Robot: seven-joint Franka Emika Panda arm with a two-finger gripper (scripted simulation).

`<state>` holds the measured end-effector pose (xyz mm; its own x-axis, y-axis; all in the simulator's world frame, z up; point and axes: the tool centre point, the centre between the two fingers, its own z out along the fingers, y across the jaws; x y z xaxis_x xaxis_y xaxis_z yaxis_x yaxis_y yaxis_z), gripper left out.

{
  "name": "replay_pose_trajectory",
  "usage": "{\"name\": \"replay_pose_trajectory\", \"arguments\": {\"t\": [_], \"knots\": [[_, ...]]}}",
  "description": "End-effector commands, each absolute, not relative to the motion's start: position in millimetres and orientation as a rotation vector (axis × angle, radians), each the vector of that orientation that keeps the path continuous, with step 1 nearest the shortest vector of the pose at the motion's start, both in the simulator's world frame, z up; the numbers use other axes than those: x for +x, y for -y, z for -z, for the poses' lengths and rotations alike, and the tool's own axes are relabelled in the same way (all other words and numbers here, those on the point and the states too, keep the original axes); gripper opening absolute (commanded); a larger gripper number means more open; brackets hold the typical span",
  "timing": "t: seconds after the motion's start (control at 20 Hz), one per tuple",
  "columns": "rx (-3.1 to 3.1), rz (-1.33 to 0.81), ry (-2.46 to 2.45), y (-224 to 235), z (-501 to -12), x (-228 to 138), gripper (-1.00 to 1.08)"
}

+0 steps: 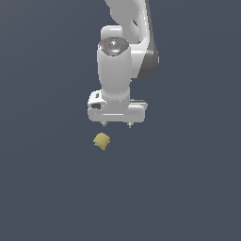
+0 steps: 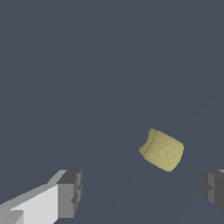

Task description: Pick up the object and move it to a goal position.

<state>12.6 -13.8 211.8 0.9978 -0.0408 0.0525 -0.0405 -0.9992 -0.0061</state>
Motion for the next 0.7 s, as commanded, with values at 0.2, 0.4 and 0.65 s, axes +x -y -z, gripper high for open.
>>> {"name": "replay_pose_trajectory", "arguments": {"t": [0.2,0.4,0.65], "knots": [[-3.135,0.101,-0.055,16,-218,15,1.00],[-3.135,0.143,-0.031,22,-232,21,1.00],[-3.135,0.151,-0.023,22,-235,22,1.00]]}}
